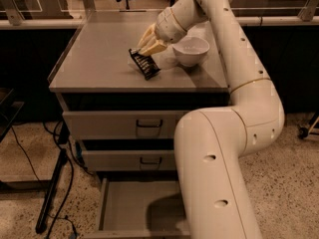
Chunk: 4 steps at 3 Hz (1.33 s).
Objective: Pick rxbar chocolate from bottom drawer and place on counter
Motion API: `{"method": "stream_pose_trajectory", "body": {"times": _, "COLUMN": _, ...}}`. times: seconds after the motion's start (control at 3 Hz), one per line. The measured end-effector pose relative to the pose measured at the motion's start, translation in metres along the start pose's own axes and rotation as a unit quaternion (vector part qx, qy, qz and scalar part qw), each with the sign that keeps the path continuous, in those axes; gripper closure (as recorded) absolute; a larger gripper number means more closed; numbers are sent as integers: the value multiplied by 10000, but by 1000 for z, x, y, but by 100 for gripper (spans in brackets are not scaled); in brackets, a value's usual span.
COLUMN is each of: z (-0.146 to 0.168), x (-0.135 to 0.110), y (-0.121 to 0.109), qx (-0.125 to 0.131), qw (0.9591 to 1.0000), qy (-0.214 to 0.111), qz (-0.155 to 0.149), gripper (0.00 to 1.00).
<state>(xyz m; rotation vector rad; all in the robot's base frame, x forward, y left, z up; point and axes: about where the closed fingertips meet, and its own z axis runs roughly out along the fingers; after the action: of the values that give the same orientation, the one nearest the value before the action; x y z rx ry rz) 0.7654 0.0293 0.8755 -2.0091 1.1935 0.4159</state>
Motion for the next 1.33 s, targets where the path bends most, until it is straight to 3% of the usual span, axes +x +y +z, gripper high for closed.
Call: {"method": "stream_pose_trajectory", "body": {"times": 1.33, "z": 2, "x": 0, "y": -1, "qx": 16, "qw": 10000, "qy": -1, "qz": 3, "gripper": 6}}
